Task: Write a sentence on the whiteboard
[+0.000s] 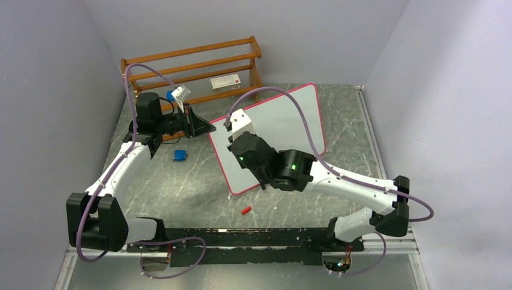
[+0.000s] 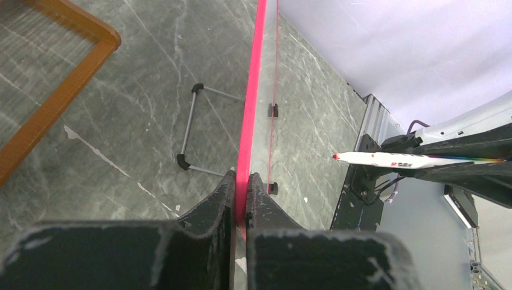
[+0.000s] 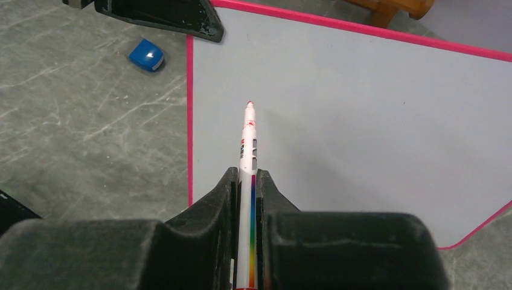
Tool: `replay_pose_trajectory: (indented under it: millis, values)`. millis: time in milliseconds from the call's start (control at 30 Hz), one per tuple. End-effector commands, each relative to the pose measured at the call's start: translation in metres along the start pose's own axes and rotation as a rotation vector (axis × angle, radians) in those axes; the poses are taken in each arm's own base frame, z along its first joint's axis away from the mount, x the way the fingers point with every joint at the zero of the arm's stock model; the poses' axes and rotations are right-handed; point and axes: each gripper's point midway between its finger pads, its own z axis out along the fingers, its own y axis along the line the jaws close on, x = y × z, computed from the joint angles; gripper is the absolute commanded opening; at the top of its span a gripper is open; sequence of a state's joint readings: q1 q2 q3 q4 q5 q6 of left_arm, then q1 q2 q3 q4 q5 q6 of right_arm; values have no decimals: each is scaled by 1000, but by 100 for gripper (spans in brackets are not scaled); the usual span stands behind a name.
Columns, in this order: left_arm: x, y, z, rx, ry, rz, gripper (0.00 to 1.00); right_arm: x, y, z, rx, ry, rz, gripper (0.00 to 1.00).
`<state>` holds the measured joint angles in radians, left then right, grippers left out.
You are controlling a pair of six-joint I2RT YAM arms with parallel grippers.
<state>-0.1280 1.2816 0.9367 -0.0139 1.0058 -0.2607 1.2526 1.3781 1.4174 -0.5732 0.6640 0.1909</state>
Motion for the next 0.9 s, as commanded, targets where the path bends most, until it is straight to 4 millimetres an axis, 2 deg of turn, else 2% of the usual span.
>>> replay_pose_trajectory:
  millis: [0, 667, 867]
  values:
    - [10, 2, -2, -23, 17, 13, 5, -10, -2, 1, 49, -19, 13, 0]
    - [8, -2, -2, -13, 4, 14, 5, -19, 20, 29, 87, -60, -25, 0]
    - [9, -2, -1, -12, 8, 12, 5, -17, 21, 36, 111, -46, -41, 0]
